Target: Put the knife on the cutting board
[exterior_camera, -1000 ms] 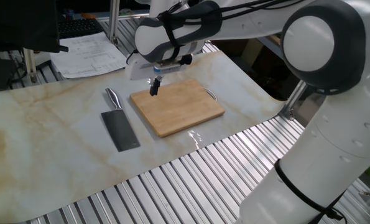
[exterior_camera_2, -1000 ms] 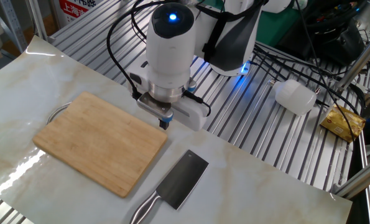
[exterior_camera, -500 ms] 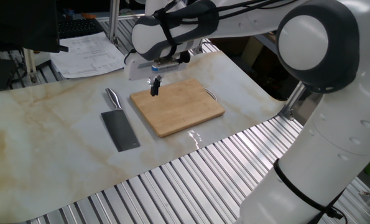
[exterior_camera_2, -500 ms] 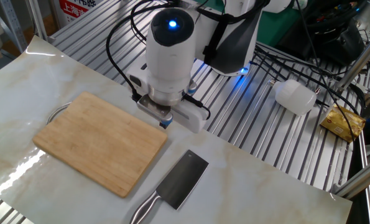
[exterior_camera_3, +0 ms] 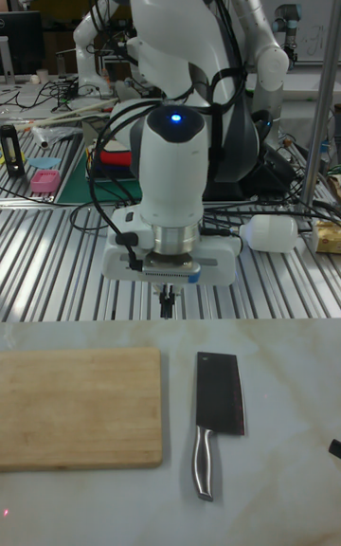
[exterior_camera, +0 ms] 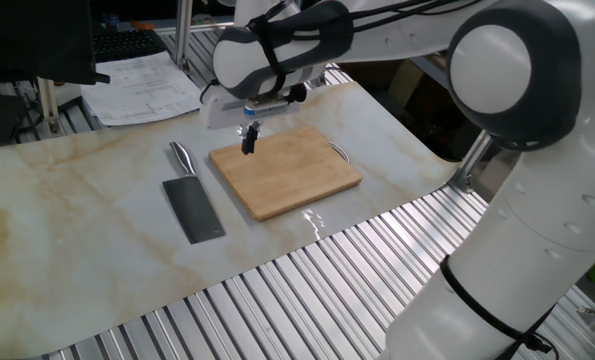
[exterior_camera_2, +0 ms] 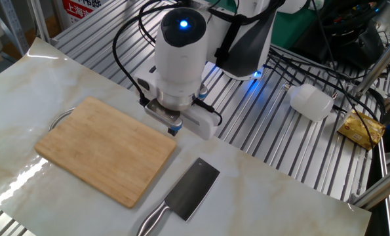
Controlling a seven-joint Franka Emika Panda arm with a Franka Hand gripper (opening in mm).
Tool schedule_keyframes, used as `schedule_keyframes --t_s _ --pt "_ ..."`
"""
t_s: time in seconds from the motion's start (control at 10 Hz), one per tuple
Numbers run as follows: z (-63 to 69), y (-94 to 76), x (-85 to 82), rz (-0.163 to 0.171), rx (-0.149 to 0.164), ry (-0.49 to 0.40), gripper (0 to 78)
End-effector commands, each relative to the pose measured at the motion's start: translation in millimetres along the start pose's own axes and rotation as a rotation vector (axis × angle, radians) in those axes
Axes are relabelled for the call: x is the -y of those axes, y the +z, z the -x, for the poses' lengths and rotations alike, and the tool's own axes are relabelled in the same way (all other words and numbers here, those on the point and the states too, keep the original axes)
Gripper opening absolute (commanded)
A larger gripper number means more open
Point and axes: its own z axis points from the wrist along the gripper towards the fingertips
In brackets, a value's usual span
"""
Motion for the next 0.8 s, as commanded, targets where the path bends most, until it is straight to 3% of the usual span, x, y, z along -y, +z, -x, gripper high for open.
schedule_keyframes --t_s 0.1,0.5,0.8 --pt "18.1 16.0 -17.2 0.011 0.013 0.005 0.0" --pt "35.7 34.8 -27.9 0.007 0.038 0.002 0.0" --pt "38.8 38.1 -27.8 0.01 0.016 0.001 0.0"
